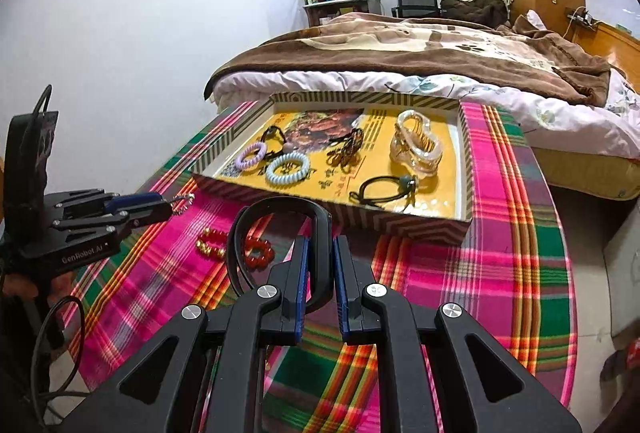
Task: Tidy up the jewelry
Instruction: 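Carry the black band and rhinestone hair pin into the yellow tray and open both grippers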
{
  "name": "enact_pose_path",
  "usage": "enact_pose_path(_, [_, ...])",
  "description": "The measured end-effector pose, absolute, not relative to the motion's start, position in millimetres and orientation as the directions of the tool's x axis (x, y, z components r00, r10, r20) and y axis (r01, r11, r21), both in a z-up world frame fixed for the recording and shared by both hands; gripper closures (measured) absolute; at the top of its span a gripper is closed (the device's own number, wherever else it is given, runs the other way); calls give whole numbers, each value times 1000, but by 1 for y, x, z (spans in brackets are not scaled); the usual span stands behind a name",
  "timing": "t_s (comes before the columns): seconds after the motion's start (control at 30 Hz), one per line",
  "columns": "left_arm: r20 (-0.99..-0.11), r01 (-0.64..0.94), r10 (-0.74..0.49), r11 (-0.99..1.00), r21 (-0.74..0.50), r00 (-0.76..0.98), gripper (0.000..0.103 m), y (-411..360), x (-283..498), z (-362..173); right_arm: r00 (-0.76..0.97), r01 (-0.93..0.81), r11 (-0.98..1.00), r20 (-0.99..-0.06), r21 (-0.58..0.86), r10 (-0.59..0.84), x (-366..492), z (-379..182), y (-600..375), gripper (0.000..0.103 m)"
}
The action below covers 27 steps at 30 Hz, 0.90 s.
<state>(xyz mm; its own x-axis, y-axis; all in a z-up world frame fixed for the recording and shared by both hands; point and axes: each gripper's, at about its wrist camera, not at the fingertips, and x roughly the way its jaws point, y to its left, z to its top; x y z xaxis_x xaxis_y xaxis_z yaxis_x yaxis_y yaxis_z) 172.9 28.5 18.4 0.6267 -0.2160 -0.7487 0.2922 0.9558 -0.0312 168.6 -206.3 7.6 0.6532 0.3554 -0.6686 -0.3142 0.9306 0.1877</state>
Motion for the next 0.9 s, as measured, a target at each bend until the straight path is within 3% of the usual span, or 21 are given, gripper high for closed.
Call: enact_pose_path(0.9, [-737,267,-267,956,-121,621,80,12,325,20,683,-231,963,-683,138,261,306,21,-204,90])
